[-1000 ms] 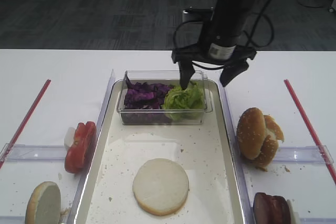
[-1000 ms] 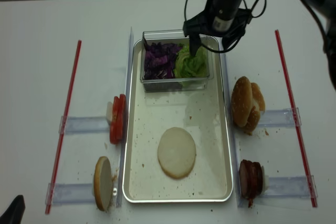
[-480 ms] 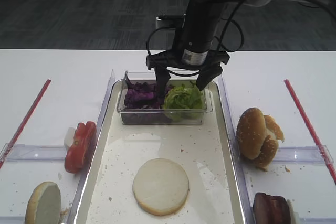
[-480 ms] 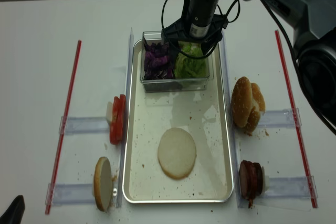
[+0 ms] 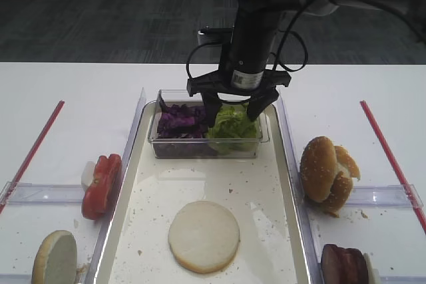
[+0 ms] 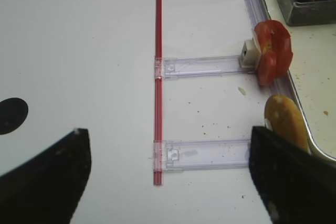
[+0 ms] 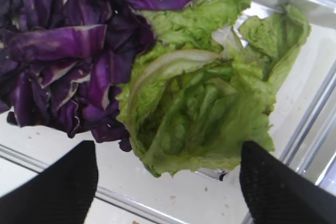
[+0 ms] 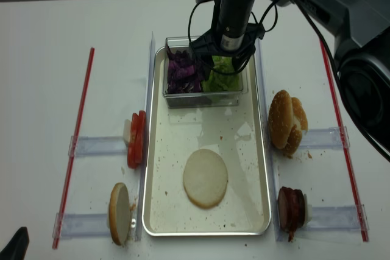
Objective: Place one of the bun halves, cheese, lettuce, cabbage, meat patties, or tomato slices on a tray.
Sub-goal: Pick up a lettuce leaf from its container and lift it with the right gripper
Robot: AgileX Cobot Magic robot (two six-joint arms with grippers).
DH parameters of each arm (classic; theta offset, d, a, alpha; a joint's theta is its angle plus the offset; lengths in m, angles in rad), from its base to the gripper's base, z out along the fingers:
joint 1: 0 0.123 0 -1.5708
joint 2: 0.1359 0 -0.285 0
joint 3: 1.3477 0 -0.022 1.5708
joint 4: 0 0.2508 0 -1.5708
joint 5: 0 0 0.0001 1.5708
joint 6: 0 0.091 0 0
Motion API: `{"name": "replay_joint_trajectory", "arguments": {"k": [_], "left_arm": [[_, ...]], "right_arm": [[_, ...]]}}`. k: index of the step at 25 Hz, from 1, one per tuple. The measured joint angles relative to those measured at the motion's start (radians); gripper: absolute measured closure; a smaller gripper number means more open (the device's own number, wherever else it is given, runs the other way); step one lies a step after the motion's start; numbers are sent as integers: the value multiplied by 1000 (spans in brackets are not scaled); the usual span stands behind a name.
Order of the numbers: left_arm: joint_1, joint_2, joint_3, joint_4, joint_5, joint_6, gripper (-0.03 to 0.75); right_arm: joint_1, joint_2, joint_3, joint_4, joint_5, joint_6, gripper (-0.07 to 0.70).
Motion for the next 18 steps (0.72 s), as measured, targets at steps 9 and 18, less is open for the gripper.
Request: {"name": "replay_joint_trajectory", "arguments": {"k": [9,18], "left_arm": [[0,0,0,0,0,0,151],[0,0,0,0,0,0,151]], "right_arm": [[0,5,0,-43,-5,0,127],[0,5,0,-71,-17,0,201]]}}
